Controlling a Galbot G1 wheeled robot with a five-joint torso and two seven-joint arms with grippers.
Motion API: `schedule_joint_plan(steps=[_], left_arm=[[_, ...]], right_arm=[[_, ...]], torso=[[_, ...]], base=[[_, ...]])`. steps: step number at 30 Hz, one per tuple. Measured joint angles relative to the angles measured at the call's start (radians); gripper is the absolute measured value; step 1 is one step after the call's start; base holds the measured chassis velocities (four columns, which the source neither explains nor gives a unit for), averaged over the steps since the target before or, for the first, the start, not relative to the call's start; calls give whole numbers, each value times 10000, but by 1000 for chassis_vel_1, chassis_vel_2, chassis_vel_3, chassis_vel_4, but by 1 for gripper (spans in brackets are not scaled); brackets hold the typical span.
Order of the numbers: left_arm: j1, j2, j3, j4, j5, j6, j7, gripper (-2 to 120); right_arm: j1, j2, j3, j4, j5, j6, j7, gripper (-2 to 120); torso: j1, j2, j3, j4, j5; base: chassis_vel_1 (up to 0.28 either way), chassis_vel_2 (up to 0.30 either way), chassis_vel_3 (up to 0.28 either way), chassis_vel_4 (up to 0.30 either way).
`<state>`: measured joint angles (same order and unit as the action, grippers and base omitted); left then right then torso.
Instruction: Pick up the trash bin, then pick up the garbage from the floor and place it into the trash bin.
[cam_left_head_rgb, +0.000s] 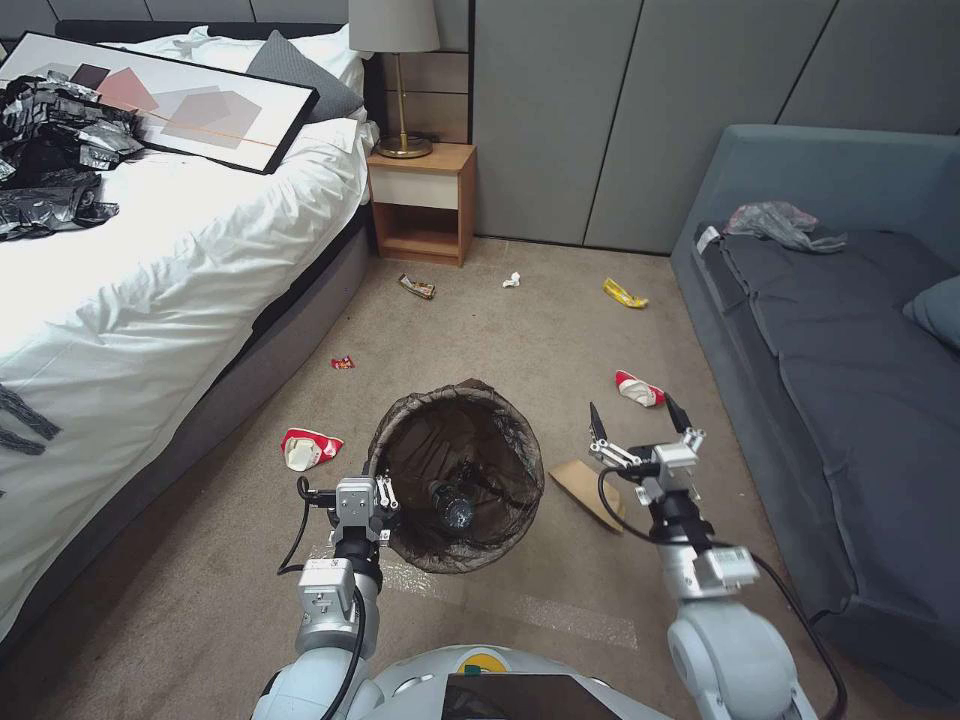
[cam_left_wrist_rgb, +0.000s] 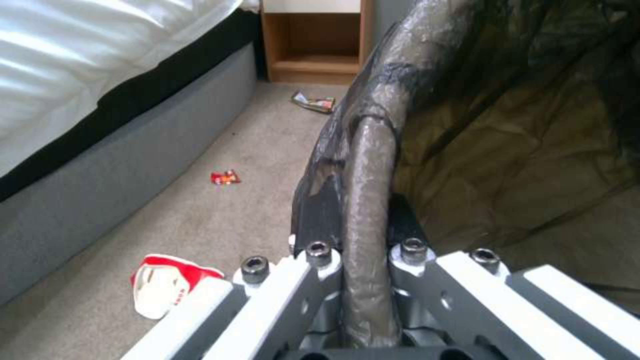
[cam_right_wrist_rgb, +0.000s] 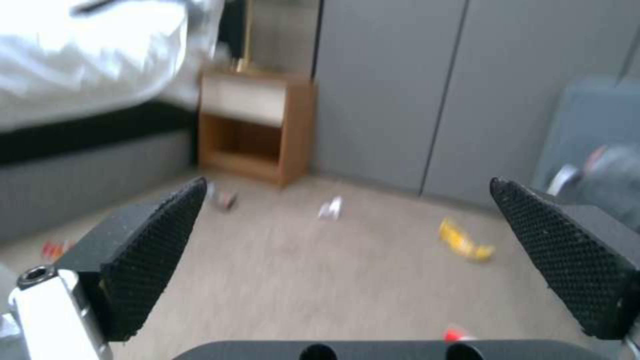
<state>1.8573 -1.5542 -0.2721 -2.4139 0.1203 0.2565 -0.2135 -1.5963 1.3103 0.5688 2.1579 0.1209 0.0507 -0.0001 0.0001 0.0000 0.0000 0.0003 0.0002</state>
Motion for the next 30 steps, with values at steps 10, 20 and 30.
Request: schedule_joint_plan(steps=[10, 20, 30], left_arm=[[88, -23, -70, 4, -2, 2, 12, 0], [85, -111, -17, 47, 65, -10, 15, 0], [78, -225, 105, 156, 137, -24, 13, 0]], right_arm=[[2271, -1785, -377, -2957, 907, -2395, -1710, 100], [3907, -2505, -983, -6095, 96, -2665, -2796, 100], [5360, -2206, -1609, -9020, -598, -2131, -3427, 100]], torso=[[0, 0, 1, -2, 1], [0, -1, 1, -4, 1], [0, 0, 0, -2, -2]], base=[[0, 0, 0, 0], [0, 0, 0, 0], [0, 0, 0, 0]])
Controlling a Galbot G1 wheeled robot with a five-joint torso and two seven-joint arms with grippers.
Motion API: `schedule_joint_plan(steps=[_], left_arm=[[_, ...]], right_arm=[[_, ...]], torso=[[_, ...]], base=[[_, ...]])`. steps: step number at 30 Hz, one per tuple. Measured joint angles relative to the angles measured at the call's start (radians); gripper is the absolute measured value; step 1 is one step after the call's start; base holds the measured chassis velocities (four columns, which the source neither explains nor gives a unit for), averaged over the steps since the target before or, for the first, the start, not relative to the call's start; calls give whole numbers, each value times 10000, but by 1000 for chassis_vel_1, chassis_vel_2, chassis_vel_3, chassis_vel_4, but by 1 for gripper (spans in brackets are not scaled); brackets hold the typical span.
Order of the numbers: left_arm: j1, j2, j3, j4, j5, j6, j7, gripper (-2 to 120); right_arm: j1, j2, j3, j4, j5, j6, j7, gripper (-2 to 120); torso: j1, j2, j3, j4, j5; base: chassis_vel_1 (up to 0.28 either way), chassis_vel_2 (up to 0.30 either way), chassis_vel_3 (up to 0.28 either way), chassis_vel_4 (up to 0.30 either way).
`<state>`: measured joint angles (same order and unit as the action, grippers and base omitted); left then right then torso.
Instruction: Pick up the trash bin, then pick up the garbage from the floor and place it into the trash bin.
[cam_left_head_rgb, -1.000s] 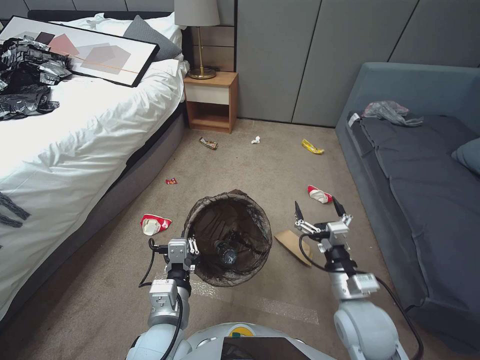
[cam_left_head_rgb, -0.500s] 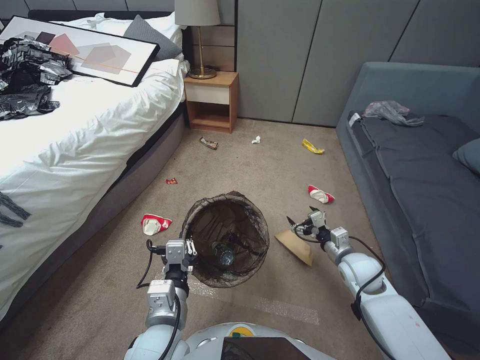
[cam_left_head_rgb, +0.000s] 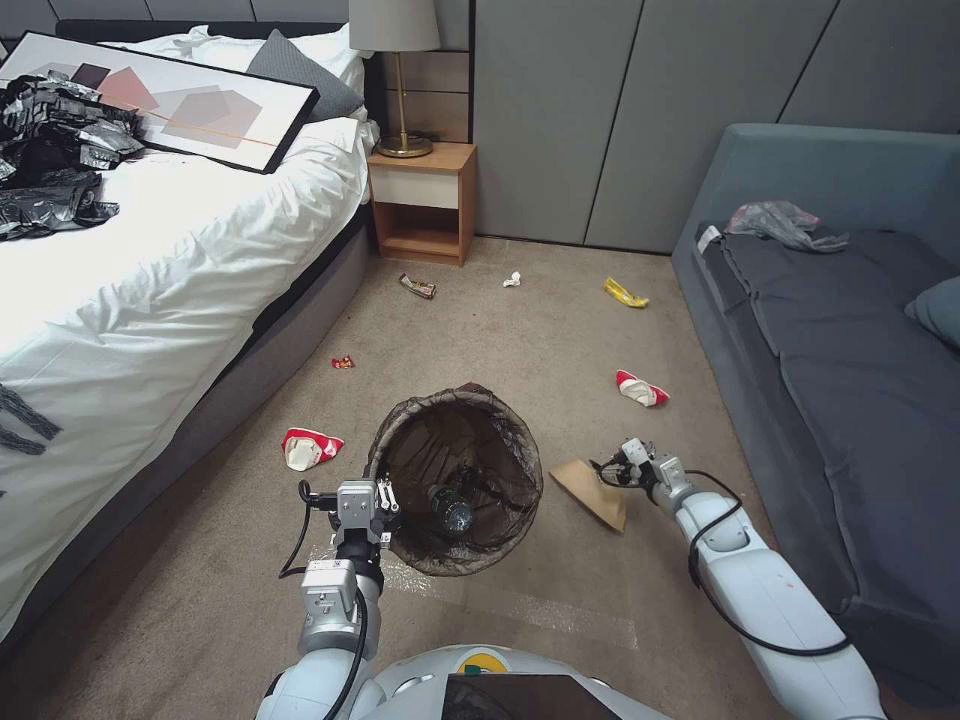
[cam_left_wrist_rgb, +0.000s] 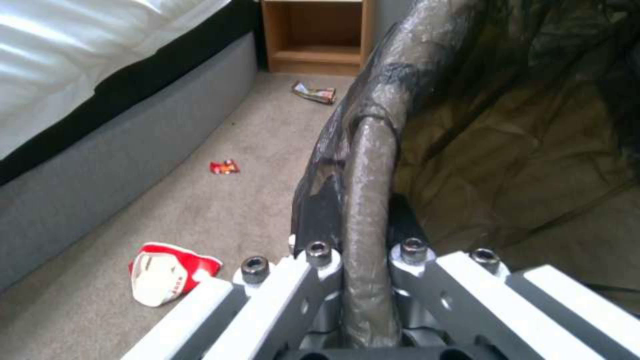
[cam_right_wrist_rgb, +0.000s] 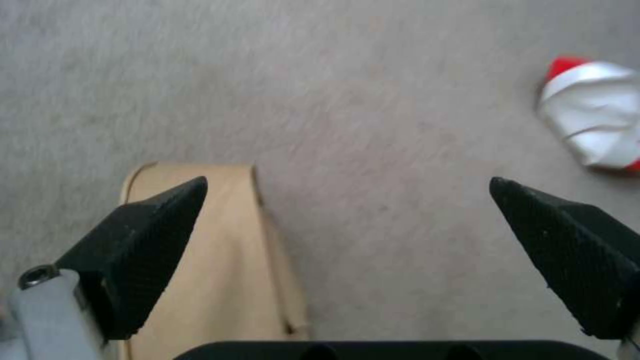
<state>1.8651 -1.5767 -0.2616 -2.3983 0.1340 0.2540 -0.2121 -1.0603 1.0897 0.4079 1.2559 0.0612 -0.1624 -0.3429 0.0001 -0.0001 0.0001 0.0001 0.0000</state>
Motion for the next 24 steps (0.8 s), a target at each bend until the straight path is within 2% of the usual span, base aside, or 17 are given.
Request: schedule_joint_plan(steps=[8, 19, 24], left_arm=[[-6, -15, -7, 43, 35, -4, -1, 0], [-21, -23, 36, 75, 82, -3, -6, 0], [-5, -26, 54, 73, 108, -15, -9, 0]], right_arm=[[79, 646, -167, -654, -278, 296, -211, 100], [-190, 894, -215, -469, -389, 332, -251, 100], [-212, 1040, -134, -953, -546, 519, -242, 97]], torso=[[-1, 0, 0, 0, 0], [-1, 0, -1, -1, -1], [-1, 0, -1, -1, -1]], base=[[0, 0, 0, 0], [0, 0, 0, 0], [0, 0, 0, 0]])
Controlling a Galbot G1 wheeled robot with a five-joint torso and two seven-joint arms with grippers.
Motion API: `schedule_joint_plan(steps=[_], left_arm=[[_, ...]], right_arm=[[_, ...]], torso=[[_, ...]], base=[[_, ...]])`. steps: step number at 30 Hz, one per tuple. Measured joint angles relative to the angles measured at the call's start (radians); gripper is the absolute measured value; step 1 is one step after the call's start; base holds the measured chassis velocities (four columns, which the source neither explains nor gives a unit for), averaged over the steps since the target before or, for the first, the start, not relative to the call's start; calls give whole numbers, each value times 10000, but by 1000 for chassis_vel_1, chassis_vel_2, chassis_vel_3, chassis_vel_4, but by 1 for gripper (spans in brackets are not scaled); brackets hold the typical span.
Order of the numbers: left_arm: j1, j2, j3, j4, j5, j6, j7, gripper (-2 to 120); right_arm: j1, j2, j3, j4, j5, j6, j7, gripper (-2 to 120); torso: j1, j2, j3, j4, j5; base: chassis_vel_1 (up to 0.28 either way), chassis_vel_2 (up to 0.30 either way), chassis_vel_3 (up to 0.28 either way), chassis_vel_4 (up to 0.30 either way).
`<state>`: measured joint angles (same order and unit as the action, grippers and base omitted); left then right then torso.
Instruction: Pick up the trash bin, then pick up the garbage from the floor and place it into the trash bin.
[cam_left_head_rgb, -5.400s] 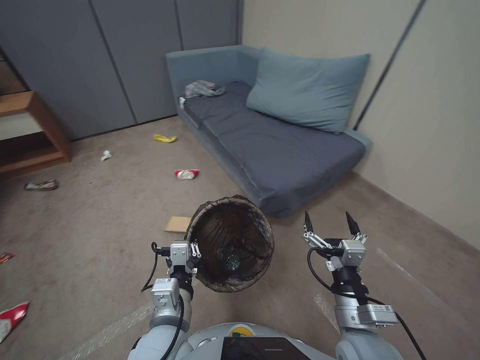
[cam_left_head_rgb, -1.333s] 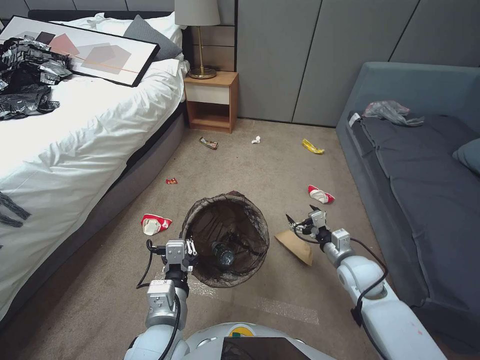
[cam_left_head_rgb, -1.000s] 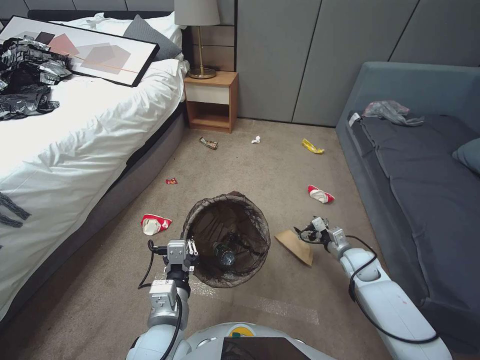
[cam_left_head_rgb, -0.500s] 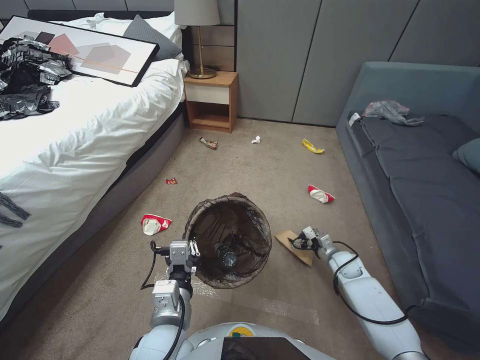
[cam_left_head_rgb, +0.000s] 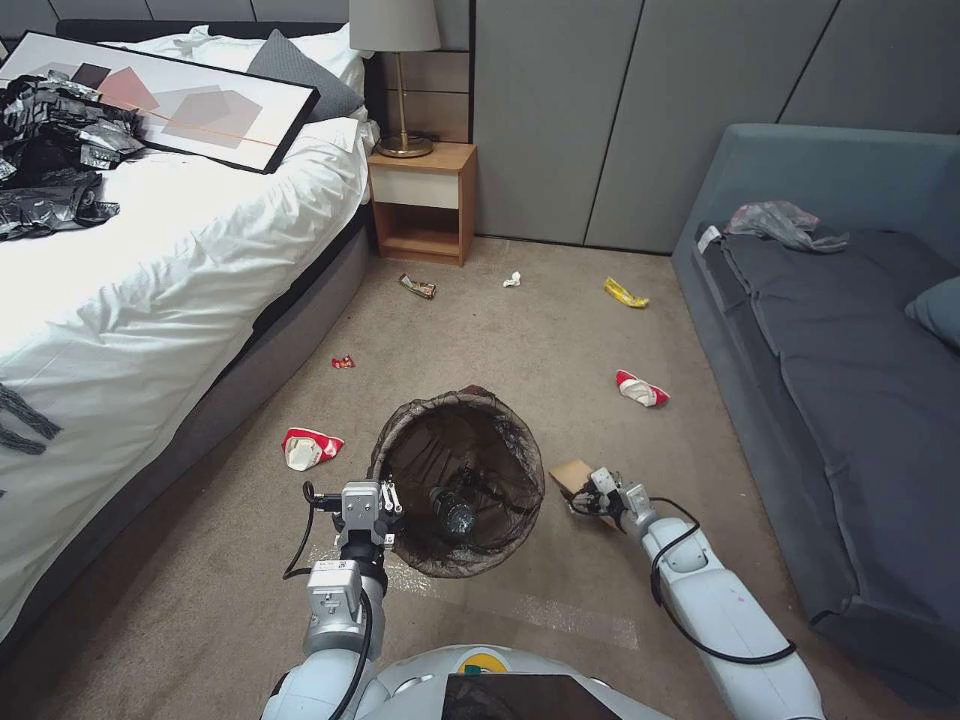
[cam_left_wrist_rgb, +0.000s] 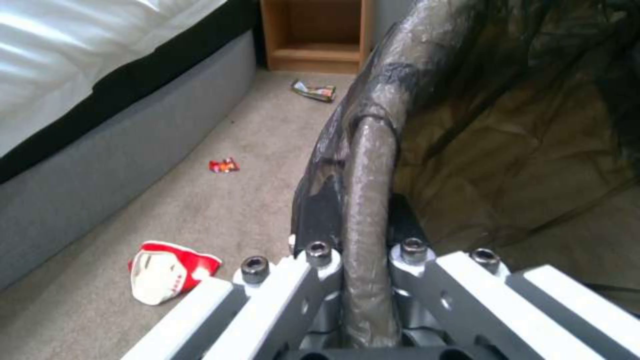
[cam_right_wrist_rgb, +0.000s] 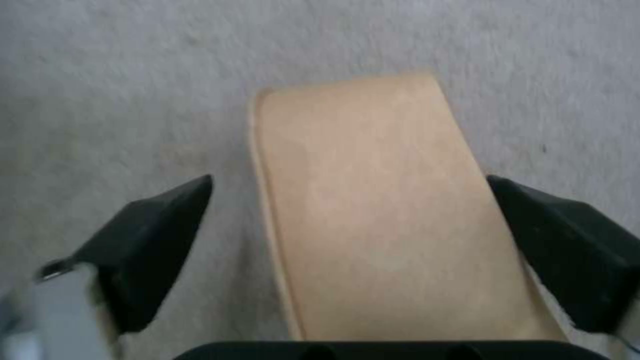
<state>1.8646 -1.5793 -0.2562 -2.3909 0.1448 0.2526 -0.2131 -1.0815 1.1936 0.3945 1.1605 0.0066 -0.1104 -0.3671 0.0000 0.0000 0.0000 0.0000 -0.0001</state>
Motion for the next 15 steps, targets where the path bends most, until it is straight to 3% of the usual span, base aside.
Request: schedule_joint_plan(steps=[15], left_arm=[[46, 18, -4, -62, 45, -19, -7, 0]], right_arm=[[80, 147, 254, -1057, -128, 539, 72, 44]], torso=[[0, 1, -1, 3, -1]], base=[[0, 0, 0, 0]])
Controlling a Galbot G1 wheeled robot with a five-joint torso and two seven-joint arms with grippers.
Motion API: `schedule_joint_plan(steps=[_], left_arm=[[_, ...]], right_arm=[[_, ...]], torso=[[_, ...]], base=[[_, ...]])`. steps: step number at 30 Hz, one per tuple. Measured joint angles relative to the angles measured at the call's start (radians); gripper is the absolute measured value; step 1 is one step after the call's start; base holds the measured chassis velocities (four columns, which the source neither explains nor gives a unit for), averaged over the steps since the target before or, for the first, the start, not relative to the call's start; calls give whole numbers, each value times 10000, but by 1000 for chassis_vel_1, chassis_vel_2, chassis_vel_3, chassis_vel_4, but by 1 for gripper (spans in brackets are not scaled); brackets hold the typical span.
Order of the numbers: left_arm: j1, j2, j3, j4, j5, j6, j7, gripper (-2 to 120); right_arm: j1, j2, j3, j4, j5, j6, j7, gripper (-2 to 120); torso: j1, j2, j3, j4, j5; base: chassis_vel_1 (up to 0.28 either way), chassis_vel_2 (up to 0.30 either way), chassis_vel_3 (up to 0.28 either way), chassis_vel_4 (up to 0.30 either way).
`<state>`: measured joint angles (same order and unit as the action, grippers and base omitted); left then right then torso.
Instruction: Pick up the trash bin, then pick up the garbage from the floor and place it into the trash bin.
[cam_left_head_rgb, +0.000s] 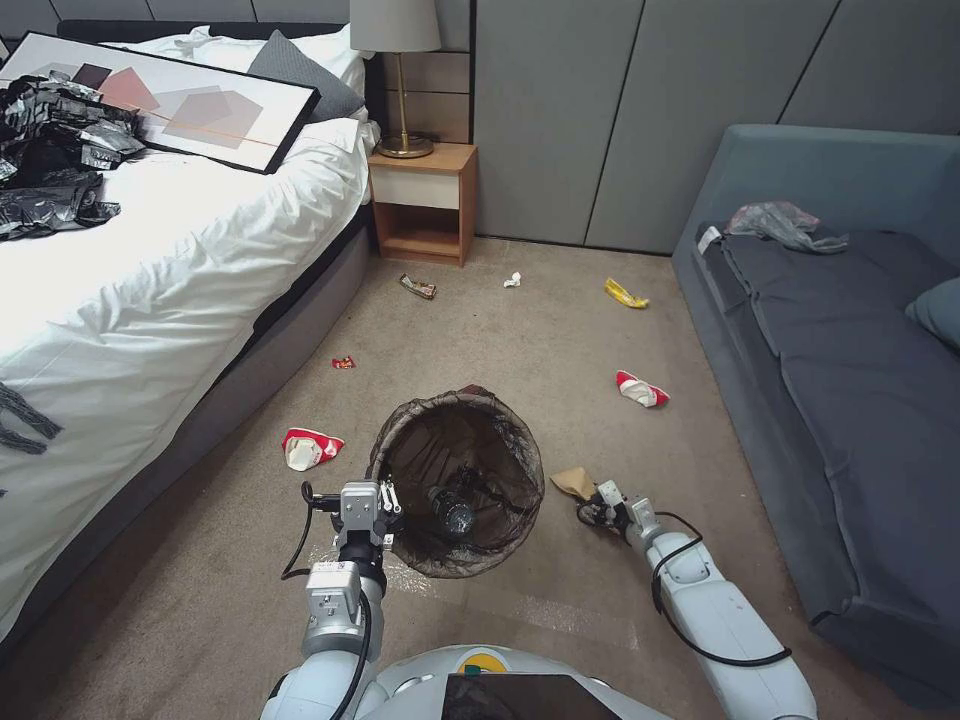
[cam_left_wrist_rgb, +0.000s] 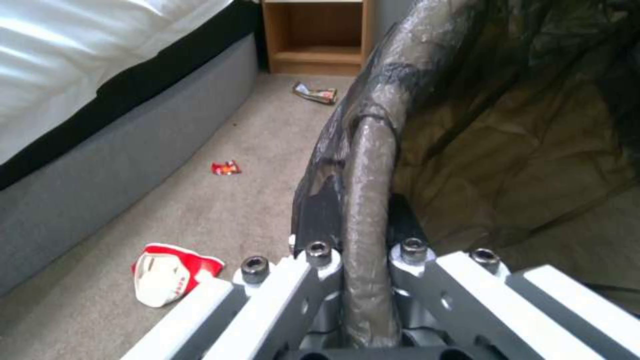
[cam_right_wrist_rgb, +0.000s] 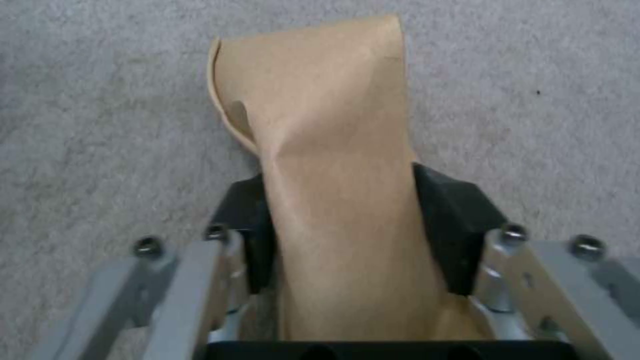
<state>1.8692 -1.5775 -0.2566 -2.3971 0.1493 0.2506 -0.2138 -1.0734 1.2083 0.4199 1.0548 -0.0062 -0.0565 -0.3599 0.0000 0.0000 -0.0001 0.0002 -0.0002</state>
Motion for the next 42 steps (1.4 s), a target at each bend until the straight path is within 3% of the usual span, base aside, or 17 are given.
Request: schedule_joint_plan(steps=[2, 11, 14, 35, 39, 42], left_arm=[[-1, -10, 12, 6, 16, -7, 0, 0], [-13, -5, 4, 12, 24, -15, -2, 0], [-22, -2, -6, 18, 25, -17, -4, 0], [-55, -12, 8, 64, 34, -18, -10, 0], [-53, -11, 8, 64, 33, -18, -10, 0], [-67, -7, -13, 130, -9, -15, -12, 0]], right_arm=[[6, -31, 8, -29, 33, 29, 21, 32], [5, -33, -21, 73, 127, 51, 130, 15], [16, -42, -27, 90, 156, 84, 150, 4], [-290, -183, 60, 1329, 742, 355, 510, 2], [-474, -226, 195, 2218, 1287, 497, 672, 2], [-896, -370, 402, 3896, 2670, 1268, 608, 2]], torso=[[0, 0, 0, -1, 2], [0, 0, 1, -4, 3], [0, 0, 1, -3, 3], [0, -1, 2, -3, 2], [0, -1, 2, -2, 2], [0, -1, 2, -1, 1]], base=[[0, 0, 0, 0], [0, 0, 0, 0], [0, 0, 0, 0], [0, 0, 0, 0], [0, 0, 0, 0], [0, 0, 0, 0]])
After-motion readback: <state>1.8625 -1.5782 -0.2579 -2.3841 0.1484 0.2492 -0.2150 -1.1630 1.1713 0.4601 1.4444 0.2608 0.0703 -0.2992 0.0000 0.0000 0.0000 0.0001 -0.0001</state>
